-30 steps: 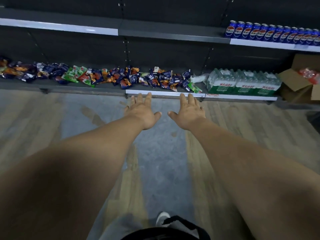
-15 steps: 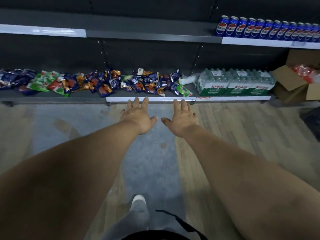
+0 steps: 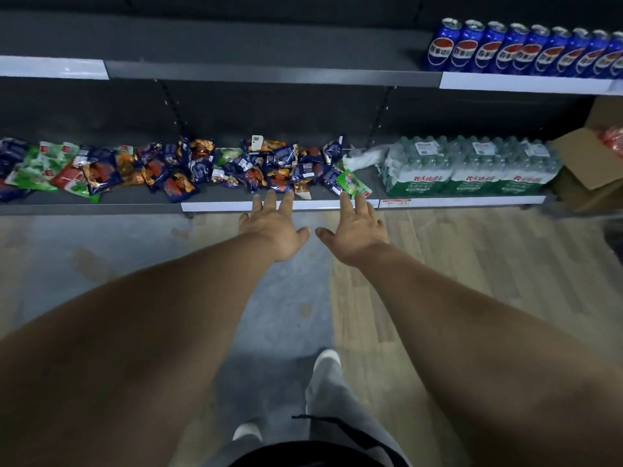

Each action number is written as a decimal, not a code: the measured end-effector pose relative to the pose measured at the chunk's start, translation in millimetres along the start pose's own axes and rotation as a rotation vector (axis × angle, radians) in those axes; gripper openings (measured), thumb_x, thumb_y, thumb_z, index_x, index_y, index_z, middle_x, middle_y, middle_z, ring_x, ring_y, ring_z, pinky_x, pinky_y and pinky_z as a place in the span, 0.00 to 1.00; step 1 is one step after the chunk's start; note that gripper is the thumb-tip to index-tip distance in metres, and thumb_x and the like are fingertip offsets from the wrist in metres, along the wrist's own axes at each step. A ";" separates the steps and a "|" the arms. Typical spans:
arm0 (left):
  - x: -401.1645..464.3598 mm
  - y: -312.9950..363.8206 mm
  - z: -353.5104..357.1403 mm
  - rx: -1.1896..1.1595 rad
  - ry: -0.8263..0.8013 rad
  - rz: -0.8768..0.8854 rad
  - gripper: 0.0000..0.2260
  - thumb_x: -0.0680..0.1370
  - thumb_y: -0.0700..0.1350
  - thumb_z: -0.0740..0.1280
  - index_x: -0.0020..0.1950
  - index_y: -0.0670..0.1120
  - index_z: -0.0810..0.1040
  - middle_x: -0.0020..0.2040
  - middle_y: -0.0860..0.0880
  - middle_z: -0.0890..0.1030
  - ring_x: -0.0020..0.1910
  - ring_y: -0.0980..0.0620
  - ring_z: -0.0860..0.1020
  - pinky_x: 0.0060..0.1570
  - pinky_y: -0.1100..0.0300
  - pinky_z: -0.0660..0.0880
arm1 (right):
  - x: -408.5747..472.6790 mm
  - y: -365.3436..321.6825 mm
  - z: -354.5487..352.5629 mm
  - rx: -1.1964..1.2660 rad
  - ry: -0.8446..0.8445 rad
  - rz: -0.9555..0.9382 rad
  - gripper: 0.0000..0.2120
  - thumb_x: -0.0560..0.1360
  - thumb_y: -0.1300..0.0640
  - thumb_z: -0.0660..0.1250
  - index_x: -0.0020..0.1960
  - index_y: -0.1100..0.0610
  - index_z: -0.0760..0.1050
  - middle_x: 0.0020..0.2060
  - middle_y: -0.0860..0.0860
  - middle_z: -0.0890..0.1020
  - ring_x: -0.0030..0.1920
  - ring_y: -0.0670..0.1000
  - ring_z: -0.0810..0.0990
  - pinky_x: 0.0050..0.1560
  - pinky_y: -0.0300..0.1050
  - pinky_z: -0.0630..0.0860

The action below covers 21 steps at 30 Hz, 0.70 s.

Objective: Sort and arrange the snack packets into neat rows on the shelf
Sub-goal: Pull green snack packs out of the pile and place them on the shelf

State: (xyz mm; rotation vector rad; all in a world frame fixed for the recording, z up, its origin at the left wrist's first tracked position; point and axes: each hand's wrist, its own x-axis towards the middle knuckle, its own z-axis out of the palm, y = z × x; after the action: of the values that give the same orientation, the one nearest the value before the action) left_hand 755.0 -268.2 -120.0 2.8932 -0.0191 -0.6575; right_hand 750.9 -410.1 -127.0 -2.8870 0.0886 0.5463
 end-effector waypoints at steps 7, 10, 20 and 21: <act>84.3 54.7 -14.0 -0.055 -0.014 -0.019 0.35 0.79 0.62 0.54 0.78 0.52 0.38 0.79 0.47 0.42 0.77 0.44 0.43 0.73 0.45 0.51 | 94.9 41.7 -34.7 -0.039 -0.022 -0.010 0.41 0.78 0.38 0.57 0.78 0.54 0.39 0.77 0.55 0.43 0.77 0.57 0.45 0.74 0.57 0.52; 116.0 60.1 -14.2 -0.037 -0.046 -0.054 0.36 0.79 0.62 0.54 0.78 0.51 0.38 0.79 0.46 0.42 0.77 0.44 0.43 0.73 0.45 0.52 | 126.6 47.3 -34.7 -0.029 -0.059 -0.034 0.41 0.77 0.38 0.57 0.78 0.54 0.38 0.77 0.55 0.43 0.77 0.57 0.44 0.74 0.57 0.51; 233.6 50.5 -16.3 -0.049 -0.128 -0.054 0.36 0.79 0.62 0.55 0.78 0.51 0.38 0.79 0.45 0.43 0.77 0.43 0.43 0.74 0.44 0.51 | 236.6 43.5 -24.5 -0.006 -0.146 0.009 0.40 0.78 0.38 0.56 0.78 0.54 0.37 0.77 0.55 0.42 0.77 0.58 0.43 0.74 0.57 0.51; 243.1 48.4 -14.9 -0.053 -0.132 -0.058 0.35 0.79 0.61 0.55 0.78 0.52 0.38 0.79 0.45 0.42 0.77 0.43 0.43 0.74 0.44 0.51 | 246.6 42.8 -21.2 -0.009 -0.157 0.009 0.40 0.78 0.38 0.56 0.78 0.54 0.37 0.77 0.56 0.41 0.77 0.58 0.43 0.74 0.57 0.51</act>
State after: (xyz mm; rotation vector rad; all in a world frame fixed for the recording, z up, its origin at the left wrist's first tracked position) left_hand 982.1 -325.8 -202.4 2.8047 0.0645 -0.8454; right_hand 983.6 -461.7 -206.2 -2.8413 0.0760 0.7734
